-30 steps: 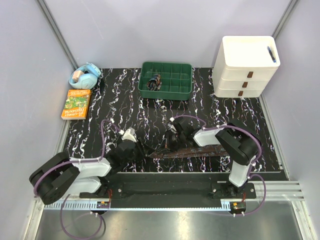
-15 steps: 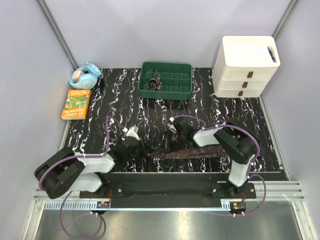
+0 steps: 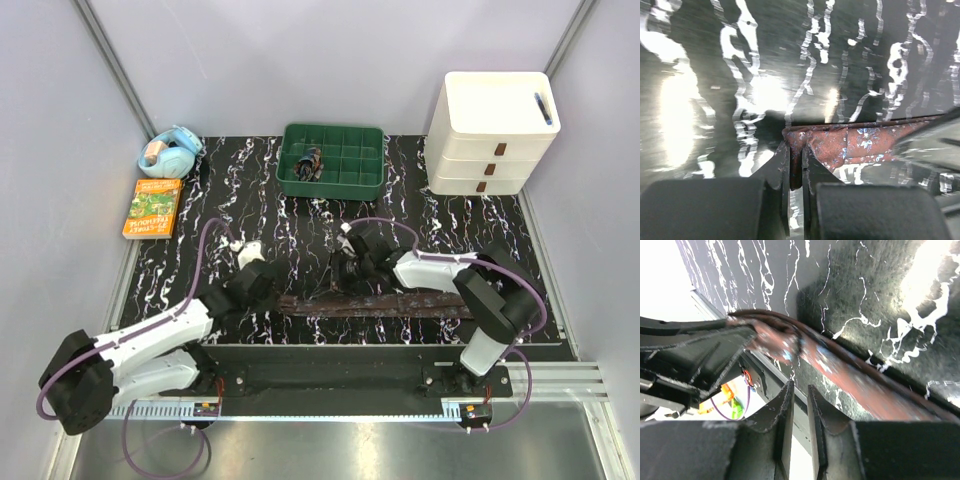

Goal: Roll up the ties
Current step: Roll the tie at the center of the board.

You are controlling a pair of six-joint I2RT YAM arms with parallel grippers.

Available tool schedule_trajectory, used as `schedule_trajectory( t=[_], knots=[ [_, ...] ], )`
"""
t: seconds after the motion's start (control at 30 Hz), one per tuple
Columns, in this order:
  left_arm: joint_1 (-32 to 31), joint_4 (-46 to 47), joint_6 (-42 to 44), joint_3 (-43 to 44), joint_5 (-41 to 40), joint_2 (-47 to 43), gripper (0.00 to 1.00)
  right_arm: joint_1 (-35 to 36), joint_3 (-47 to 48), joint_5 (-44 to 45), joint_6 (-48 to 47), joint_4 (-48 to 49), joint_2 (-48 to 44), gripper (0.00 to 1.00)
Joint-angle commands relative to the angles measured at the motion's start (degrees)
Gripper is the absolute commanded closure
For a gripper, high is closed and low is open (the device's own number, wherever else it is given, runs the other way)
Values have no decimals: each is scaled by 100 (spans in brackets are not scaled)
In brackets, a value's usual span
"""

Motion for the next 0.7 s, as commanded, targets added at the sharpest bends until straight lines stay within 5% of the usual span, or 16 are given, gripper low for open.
schedule_trajectory(
  t=[0.0, 0.17, 0.67],
  knots=[
    [10, -1169, 653, 527, -874, -111, 100, -123, -13, 198, -140, -284, -408, 76],
    [-130, -1538, 777, 1035, -1041, 545, 100, -290, -171, 190, -193, -390, -724, 76],
    [-1703, -3366, 179, 2838, -3299, 2990, 100, -1028, -751, 128, -430, -803, -1358, 77]
  ],
)
